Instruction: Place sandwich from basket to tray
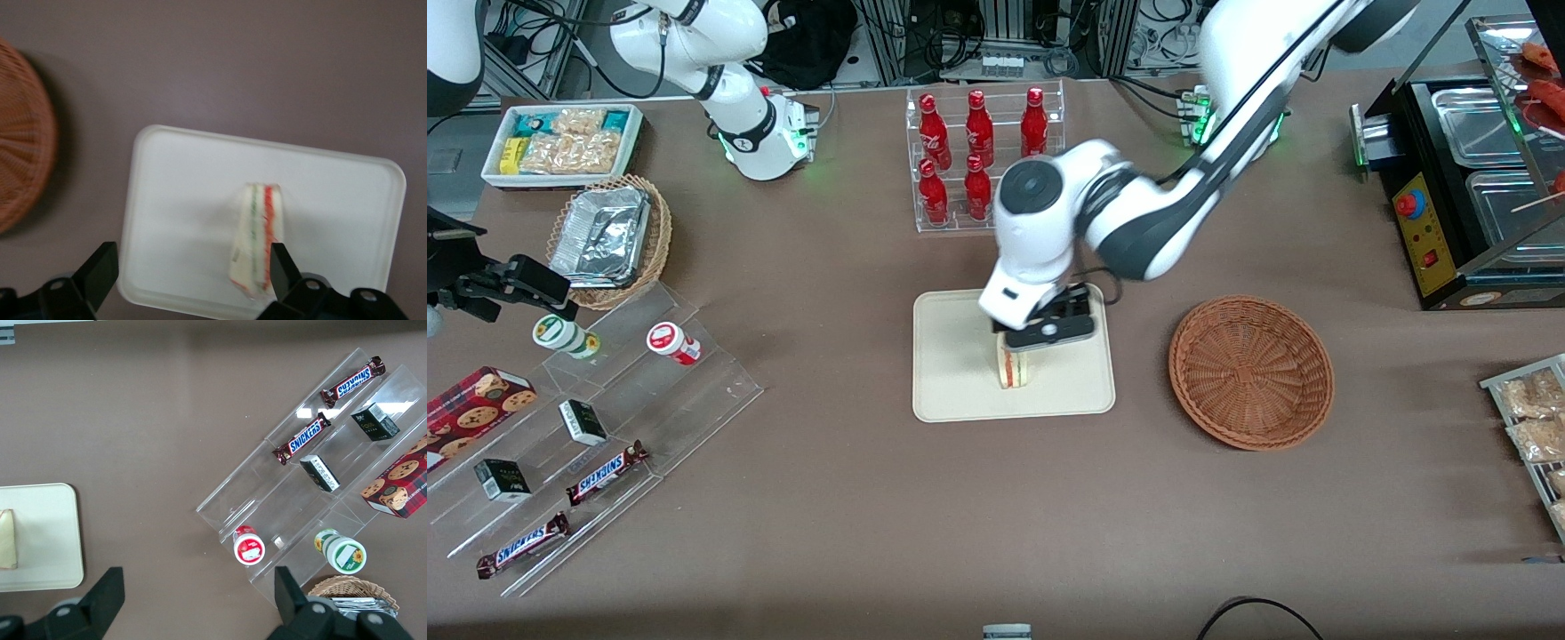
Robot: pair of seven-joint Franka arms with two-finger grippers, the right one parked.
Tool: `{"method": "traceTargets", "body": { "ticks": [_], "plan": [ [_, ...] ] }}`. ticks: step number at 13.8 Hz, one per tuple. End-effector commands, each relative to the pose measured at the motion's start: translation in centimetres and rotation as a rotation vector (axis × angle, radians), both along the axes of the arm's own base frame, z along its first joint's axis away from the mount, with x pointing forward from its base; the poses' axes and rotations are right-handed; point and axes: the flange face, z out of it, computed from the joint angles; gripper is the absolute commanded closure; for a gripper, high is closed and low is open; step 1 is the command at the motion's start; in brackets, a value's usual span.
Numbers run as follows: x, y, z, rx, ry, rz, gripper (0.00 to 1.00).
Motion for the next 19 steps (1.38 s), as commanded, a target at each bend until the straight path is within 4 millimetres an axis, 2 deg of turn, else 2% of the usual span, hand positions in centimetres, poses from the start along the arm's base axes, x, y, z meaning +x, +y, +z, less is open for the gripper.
{"method": "traceTargets", "body": {
  "ticks": [1,4,6,9,12,15,19],
  "plan": [
    [0.8,5.6,4.6,0.069,-0.017,0.114,0.00],
    [3.1,12.3,8.5,0.068,-0.009,0.225,0.00],
    [3.5,15.8,10.1,0.086,0.047,0.182,0.00],
    [3.8,22.3,13.1,0.061,0.140,0.106,0.00],
    [3.3,26.7,15.3,0.067,0.182,0.053,0.00],
    [2.2,28.8,16.9,0.089,0.214,0.019,0.00],
    [0.9,35.0,19.1,-0.009,0.293,-0.080,0.00]
  ]
}}
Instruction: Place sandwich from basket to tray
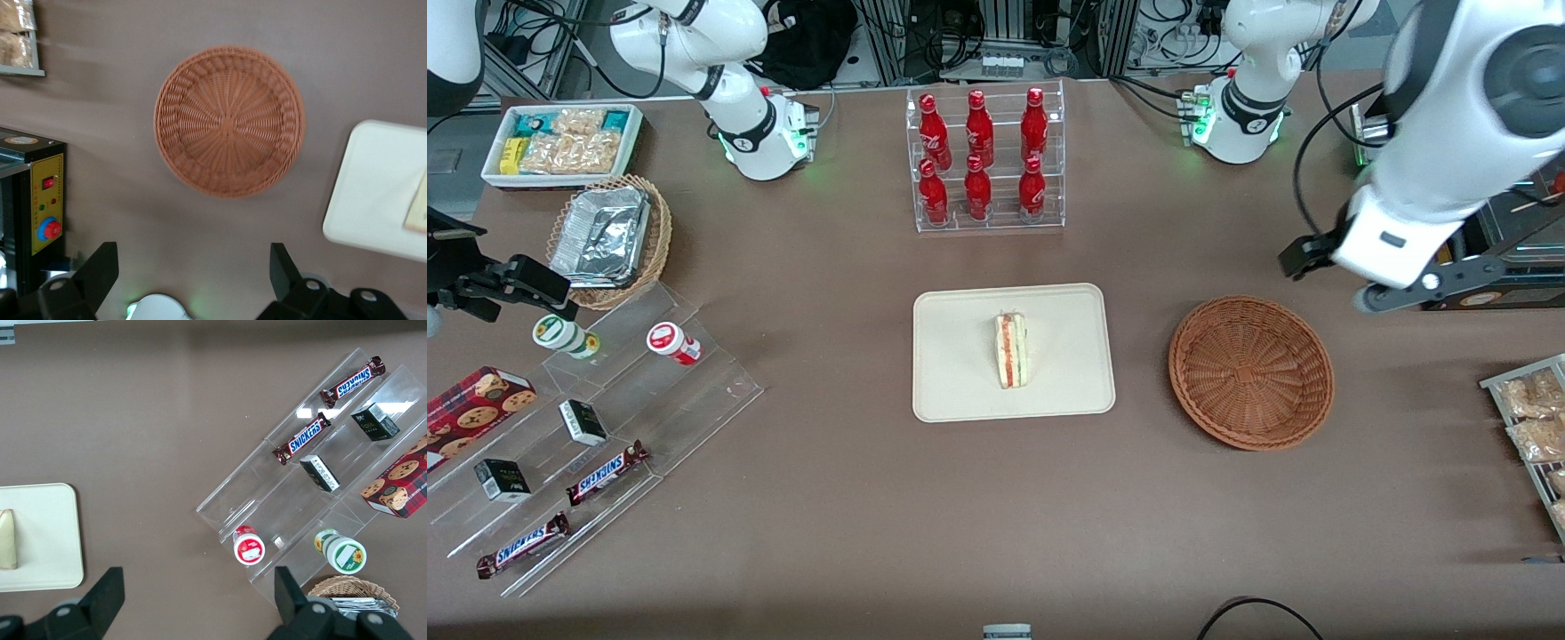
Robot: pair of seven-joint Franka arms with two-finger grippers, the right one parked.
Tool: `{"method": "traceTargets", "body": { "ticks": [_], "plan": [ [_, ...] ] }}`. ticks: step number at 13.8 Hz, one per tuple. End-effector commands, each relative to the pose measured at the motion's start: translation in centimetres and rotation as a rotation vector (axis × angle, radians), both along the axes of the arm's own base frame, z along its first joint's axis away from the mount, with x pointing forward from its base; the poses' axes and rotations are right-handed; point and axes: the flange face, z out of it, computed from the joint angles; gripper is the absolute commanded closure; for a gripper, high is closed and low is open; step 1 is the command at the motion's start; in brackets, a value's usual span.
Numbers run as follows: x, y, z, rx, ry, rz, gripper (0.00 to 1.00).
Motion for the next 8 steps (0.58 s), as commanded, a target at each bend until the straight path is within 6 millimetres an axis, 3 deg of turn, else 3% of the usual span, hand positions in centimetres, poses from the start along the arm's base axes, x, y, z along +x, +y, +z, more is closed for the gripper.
{"method": "traceTargets", "body": {
  "ticks": [1,4,8],
  "plan": [
    [-1.7,3.8,1.5,-0.062,0.031,-0.061,0.00],
    [-3.3,7.2,1.1,-0.094,0.047,-0.090,0.00],
    [-2.5,7.8,1.7,-0.140,0.007,-0.098,0.00]
  ]
}}
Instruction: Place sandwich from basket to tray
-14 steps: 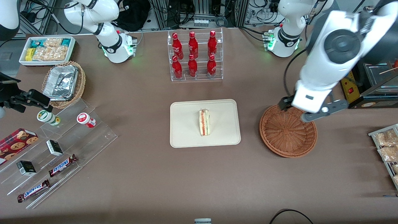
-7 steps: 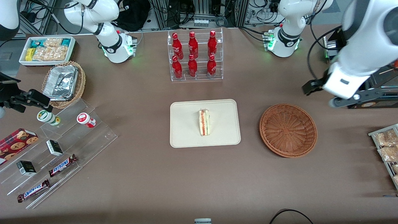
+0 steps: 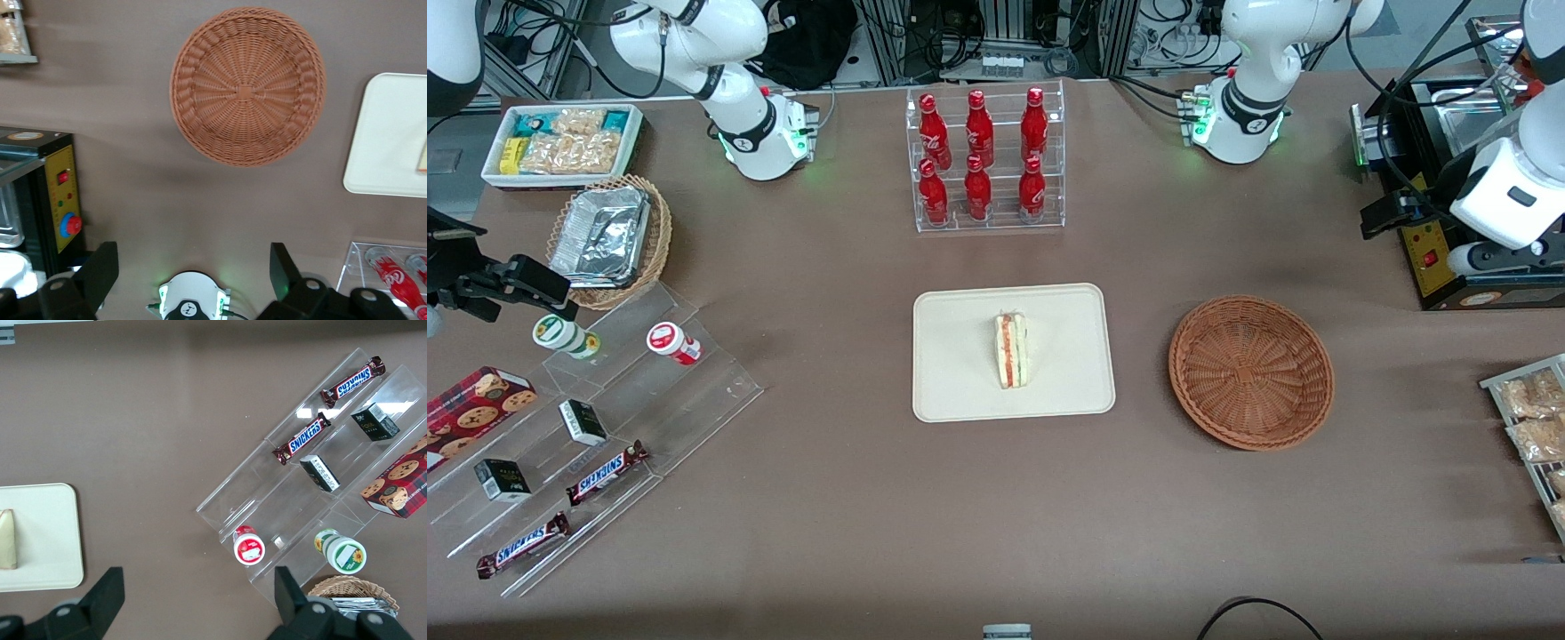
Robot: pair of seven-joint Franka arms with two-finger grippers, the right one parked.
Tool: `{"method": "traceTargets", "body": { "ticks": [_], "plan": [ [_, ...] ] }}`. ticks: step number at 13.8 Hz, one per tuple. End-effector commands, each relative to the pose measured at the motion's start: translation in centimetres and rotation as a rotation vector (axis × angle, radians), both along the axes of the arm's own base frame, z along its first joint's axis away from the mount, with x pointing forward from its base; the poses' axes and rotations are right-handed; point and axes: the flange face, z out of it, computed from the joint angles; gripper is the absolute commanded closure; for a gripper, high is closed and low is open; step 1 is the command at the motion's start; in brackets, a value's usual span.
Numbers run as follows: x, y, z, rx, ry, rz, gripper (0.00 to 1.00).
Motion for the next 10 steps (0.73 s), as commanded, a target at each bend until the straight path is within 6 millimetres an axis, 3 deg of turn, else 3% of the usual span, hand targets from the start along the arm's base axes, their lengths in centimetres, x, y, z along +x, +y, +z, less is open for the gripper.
{"method": "traceTargets", "body": {
  "ticks": [1,6,10],
  "plan": [
    [0.4,-0.4,1.0,-0.027,-0.049,-0.024,0.00],
    [2.9,-0.1,2.3,0.000,-0.088,-0.020,0.00],
    [3.0,0.0,2.0,0.041,-0.087,-0.034,0.00]
  ]
}}
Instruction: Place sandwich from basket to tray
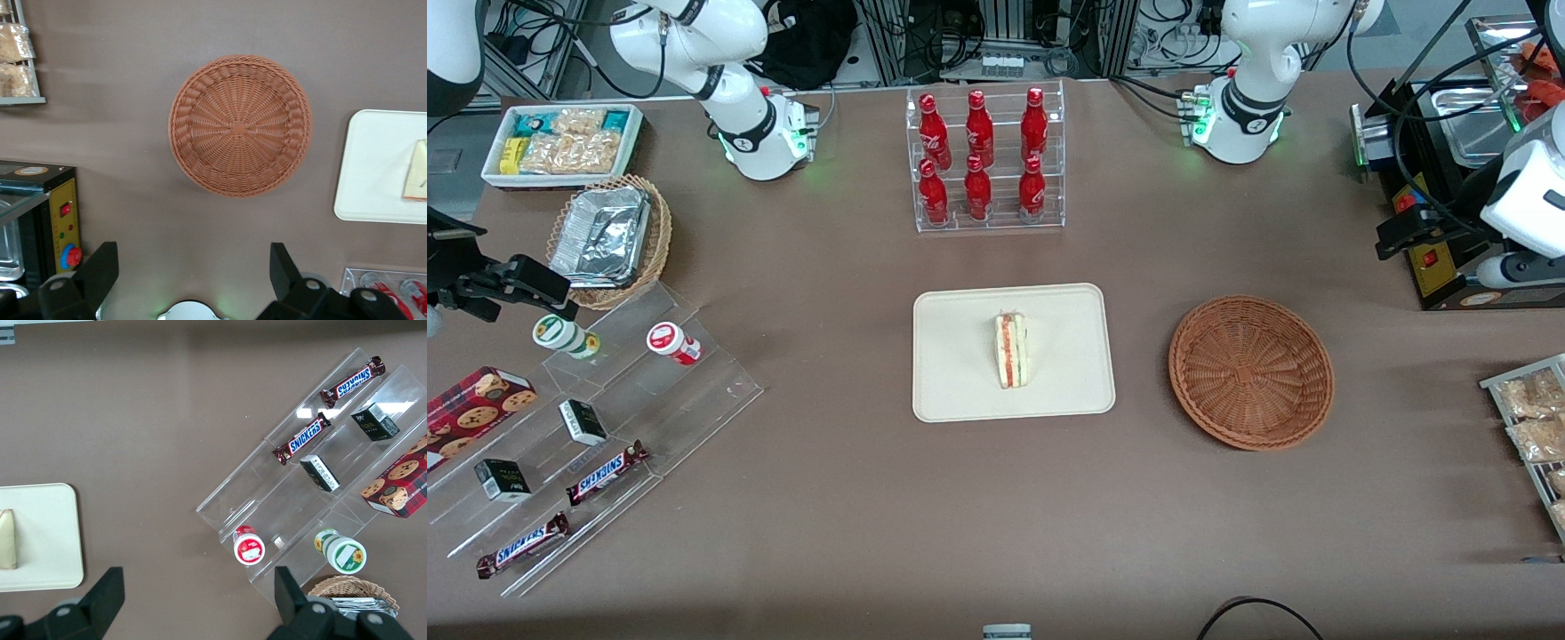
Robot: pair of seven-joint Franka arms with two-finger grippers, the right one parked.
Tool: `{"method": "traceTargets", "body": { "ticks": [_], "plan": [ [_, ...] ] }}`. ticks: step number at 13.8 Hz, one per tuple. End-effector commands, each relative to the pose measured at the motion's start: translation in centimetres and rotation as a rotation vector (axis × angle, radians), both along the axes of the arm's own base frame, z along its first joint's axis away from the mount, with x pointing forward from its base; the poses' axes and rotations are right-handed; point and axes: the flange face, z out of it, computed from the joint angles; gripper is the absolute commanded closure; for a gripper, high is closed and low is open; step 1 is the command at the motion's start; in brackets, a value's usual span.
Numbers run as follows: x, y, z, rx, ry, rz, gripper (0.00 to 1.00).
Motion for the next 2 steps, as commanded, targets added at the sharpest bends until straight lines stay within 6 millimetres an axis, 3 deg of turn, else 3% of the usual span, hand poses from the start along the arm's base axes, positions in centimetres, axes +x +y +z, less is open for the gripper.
{"method": "traceTargets", "body": {
  "ticks": [1,2],
  "plan": [
    [0.50,-0.31,0.35,0.029,-0.007,-0.024,0.00],
    [0.50,-0.31,0.42,0.029,-0.008,-0.024,0.00]
  ]
}}
